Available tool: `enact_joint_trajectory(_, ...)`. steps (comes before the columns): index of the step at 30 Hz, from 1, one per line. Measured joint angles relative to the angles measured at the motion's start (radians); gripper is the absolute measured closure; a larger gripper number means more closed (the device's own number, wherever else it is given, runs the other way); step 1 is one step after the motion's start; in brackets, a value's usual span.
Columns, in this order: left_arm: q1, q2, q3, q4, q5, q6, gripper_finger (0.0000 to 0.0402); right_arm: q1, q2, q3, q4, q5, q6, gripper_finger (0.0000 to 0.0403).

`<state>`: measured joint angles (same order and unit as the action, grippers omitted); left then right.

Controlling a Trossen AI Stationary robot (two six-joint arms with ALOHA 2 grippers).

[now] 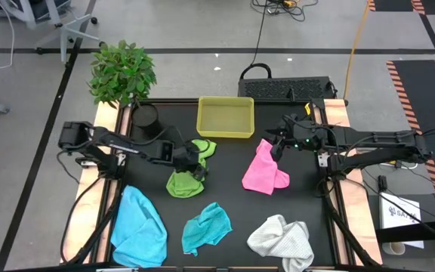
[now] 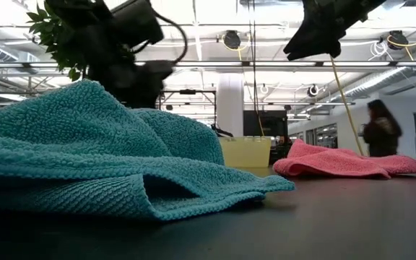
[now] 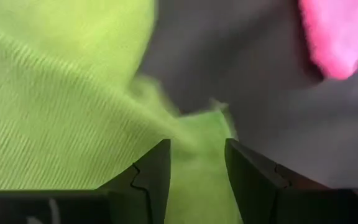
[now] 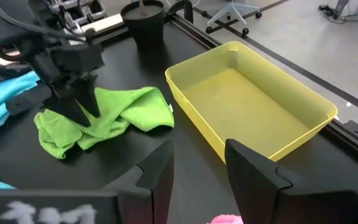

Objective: Fold microfiber towels
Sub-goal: Fold the green microfiber cloth

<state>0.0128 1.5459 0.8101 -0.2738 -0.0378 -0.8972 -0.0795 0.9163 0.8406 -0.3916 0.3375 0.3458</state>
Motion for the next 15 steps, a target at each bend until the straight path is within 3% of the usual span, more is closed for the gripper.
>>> enact_joint_trajectory(7, 0.000, 0.053, 0.005, 0.042, 0.039, -0.012, 0.0247, 0.001, -0.015, -0.001, -0.016, -0.002, 0.001, 0.0266)
enact_joint_trajectory(15, -0.002, 0.029, 0.016, 0.036, 0.031, 0.012, 0.0247, 0.001, -0.025, 0.000, -0.033, -0.003, 0.001, 0.0266)
